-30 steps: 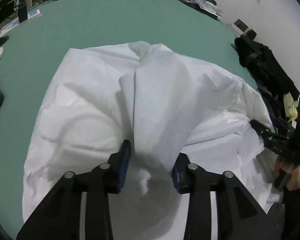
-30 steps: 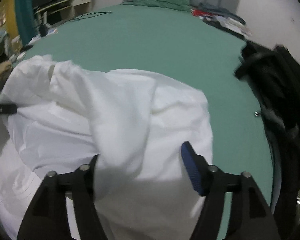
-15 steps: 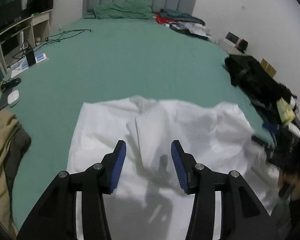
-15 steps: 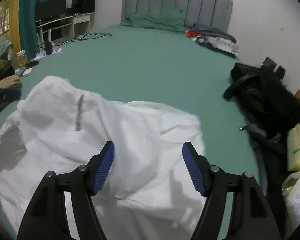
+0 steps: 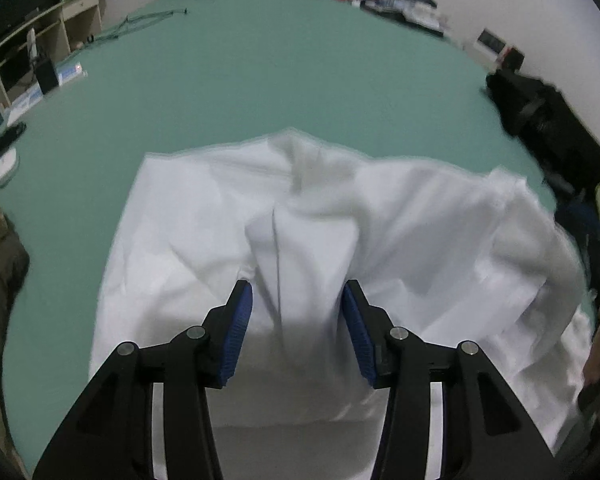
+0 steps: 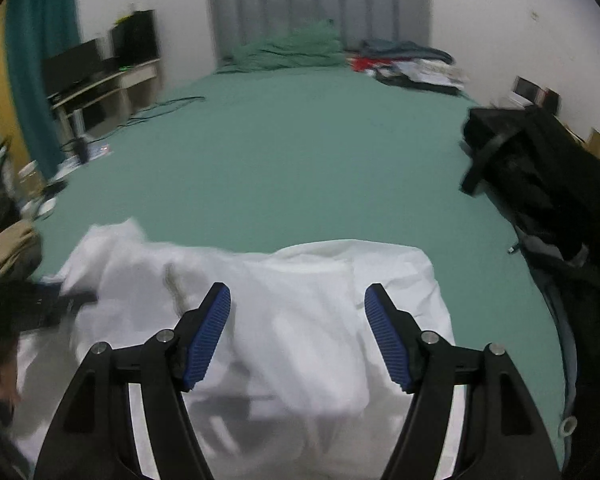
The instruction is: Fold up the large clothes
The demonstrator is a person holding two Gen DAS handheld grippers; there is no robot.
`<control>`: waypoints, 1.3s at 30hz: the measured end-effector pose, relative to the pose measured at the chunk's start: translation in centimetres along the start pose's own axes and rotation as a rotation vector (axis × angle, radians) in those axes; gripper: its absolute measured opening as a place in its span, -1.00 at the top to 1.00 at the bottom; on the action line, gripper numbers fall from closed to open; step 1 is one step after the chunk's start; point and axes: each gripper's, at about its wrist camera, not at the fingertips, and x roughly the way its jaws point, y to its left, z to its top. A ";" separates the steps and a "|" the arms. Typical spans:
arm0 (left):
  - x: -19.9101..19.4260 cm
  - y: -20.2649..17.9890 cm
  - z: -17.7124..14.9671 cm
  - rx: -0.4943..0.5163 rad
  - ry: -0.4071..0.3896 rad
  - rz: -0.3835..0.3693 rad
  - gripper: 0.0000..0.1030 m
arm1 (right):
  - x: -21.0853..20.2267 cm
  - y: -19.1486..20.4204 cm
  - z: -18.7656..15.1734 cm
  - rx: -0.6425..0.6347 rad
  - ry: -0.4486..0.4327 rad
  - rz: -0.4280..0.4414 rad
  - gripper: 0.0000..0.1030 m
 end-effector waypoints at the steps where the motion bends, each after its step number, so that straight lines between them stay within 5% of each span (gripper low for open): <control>1: 0.2 0.1 -0.5 0.001 0.005 0.003 0.04 | 0.5 -0.1 0.0 0.010 0.014 -0.002 -0.35; 9: -0.8 0.3 -1.5 0.046 0.009 0.014 0.04 | 5.4 -1.2 -2.9 0.015 0.225 -0.040 -0.37; 19: -6.6 -2.1 2.1 0.068 -0.178 -0.065 0.04 | 3.7 0.0 -3.8 -0.078 0.195 -0.075 -0.43; 25: -1.9 -3.2 5.2 0.051 -0.117 -0.010 0.04 | 2.8 0.1 -3.7 -0.111 0.179 -0.068 -0.43; 28: 0.5 -3.0 4.3 0.057 -0.023 -0.006 0.04 | 1.8 -0.2 -3.1 -0.090 0.129 -0.042 -0.43; 33: 1.2 -3.4 1.3 0.137 -0.032 0.040 0.04 | 0.4 0.4 -1.3 -0.072 0.016 -0.002 -0.43; 37: 1.1 -3.9 0.4 0.166 -0.054 0.068 0.04 | 2.3 0.7 -0.4 -0.047 0.029 0.033 -0.43; 39: 1.1 -3.9 0.4 0.171 -0.053 0.072 0.04 | 4.1 1.4 -0.8 -0.074 0.108 0.037 -0.43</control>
